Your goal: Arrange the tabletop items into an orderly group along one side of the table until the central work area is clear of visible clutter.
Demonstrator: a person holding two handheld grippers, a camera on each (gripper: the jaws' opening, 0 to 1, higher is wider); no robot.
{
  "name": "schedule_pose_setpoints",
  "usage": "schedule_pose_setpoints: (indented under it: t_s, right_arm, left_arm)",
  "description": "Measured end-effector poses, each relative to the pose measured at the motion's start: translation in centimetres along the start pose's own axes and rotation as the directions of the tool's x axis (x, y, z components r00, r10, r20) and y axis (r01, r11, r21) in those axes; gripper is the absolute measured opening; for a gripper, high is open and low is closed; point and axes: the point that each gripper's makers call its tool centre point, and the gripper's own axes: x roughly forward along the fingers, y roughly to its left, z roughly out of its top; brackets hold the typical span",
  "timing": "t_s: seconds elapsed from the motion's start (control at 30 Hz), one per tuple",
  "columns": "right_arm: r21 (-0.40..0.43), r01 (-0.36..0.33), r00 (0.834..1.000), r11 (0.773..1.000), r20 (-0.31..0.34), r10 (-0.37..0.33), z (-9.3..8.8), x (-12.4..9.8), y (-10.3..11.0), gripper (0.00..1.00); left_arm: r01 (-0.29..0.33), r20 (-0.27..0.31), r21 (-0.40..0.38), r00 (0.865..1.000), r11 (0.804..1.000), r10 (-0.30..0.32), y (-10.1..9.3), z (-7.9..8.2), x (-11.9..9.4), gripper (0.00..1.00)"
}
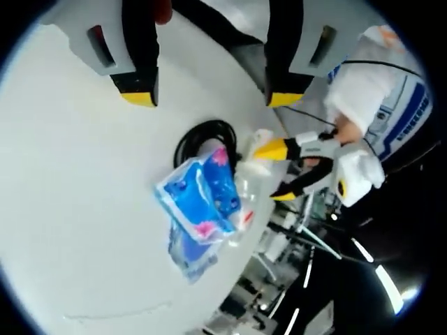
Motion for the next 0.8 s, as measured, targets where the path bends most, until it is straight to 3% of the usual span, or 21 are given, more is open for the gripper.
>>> schedule_pose_setpoints:
  t_s: [0.33, 0.57, 0.8]
  right_arm:
    - [0.138, -0.037, 0.997, 0.99, 0.067, 0.028, 0.5, -0.4, -0.6, 0.59]
    - [0.12, -0.05, 0.996, 0.992, 0.077, 0.041, 0.8, -0.4, -0.2, 0.59]
    - [0.145, -0.053, 0.995, 0.988, 0.093, 0.039, 1.1, -0.3, -0.4, 0.58]
  left_arm:
    - [0.025, -0.008, 0.134, 1.0, 0.991, -0.024, 0.1, 2.2, 1.6, 0.64]
    - [0.018, 0.011, 0.172, 1.0, 0.985, -0.021, 0.8, 3.9, 2.6, 0.6]
    - [0.02, 0.011, 0.163, 1.0, 0.986, -0.022, 1.5, 4.6, 3.4, 0.57]
